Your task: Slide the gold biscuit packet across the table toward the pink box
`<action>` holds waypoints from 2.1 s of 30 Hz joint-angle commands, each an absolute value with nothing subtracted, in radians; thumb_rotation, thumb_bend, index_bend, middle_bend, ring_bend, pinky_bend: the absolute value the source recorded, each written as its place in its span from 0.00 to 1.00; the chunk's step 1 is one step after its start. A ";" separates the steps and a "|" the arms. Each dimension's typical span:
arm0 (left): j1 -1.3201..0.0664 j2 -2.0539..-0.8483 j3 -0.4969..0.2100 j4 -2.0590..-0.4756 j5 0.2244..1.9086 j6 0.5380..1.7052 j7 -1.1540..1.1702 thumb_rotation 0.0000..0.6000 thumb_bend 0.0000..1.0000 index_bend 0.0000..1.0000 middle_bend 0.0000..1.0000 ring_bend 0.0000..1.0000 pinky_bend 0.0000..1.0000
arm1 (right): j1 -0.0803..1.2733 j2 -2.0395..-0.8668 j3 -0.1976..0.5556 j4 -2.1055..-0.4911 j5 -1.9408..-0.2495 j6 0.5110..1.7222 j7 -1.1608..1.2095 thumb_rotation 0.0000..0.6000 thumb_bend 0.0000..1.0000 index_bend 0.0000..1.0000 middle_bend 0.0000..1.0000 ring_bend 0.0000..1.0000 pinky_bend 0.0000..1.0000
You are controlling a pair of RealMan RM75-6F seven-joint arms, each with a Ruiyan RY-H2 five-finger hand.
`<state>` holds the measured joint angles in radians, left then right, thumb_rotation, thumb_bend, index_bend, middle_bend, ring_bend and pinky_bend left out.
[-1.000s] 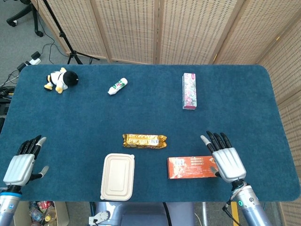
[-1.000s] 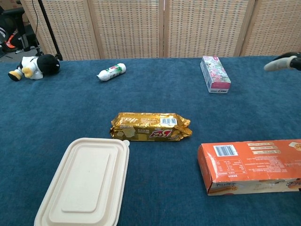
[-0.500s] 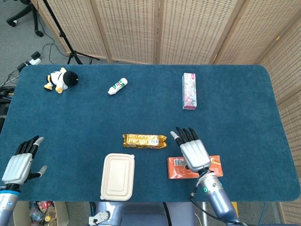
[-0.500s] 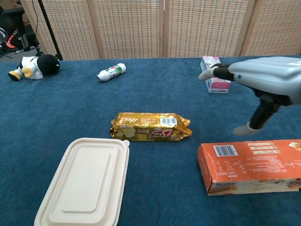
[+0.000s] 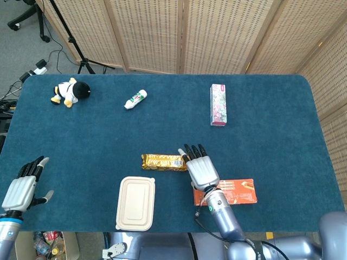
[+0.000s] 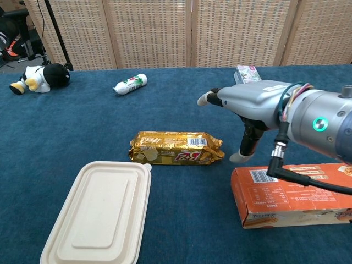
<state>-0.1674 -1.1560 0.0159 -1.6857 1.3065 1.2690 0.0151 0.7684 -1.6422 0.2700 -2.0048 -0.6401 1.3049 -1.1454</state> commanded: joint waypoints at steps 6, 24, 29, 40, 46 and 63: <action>-0.169 -1.166 0.018 -1.672 1.317 1.252 0.011 1.00 0.30 0.00 0.00 0.00 0.00 | 0.838 -1.696 0.276 -1.923 -0.583 1.299 -1.135 1.00 0.25 0.01 0.00 0.00 0.00; -0.171 -1.176 0.004 -1.649 1.301 1.219 -0.021 1.00 0.30 0.00 0.00 0.00 0.00 | 0.946 -1.779 0.286 -1.791 -0.509 1.259 -1.087 1.00 0.26 0.01 0.00 0.00 0.00; -0.172 -1.175 0.000 -1.648 1.294 1.212 -0.030 1.00 0.30 0.00 0.00 0.00 0.00 | 0.971 -1.797 0.293 -1.760 -0.498 1.247 -1.072 1.00 0.25 0.01 0.00 0.00 0.00; -0.172 -1.181 0.002 -1.644 1.296 1.202 -0.023 1.00 0.30 0.00 0.00 0.00 0.00 | 1.008 -1.808 0.302 -1.709 -0.477 1.222 -1.038 1.00 0.26 0.01 0.00 0.00 0.00; -0.172 -1.183 0.002 -1.643 1.296 1.198 -0.021 1.00 0.30 0.00 0.00 0.00 0.00 | 1.019 -1.824 0.290 -1.683 -0.472 1.211 -1.022 1.00 0.26 0.01 0.00 0.00 0.00; -0.175 -1.190 0.000 -1.634 1.286 1.182 -0.025 1.00 0.30 0.00 0.00 0.00 0.00 | 1.087 -1.883 0.317 -1.565 -0.441 1.156 -1.001 1.00 0.26 0.02 0.00 0.00 0.00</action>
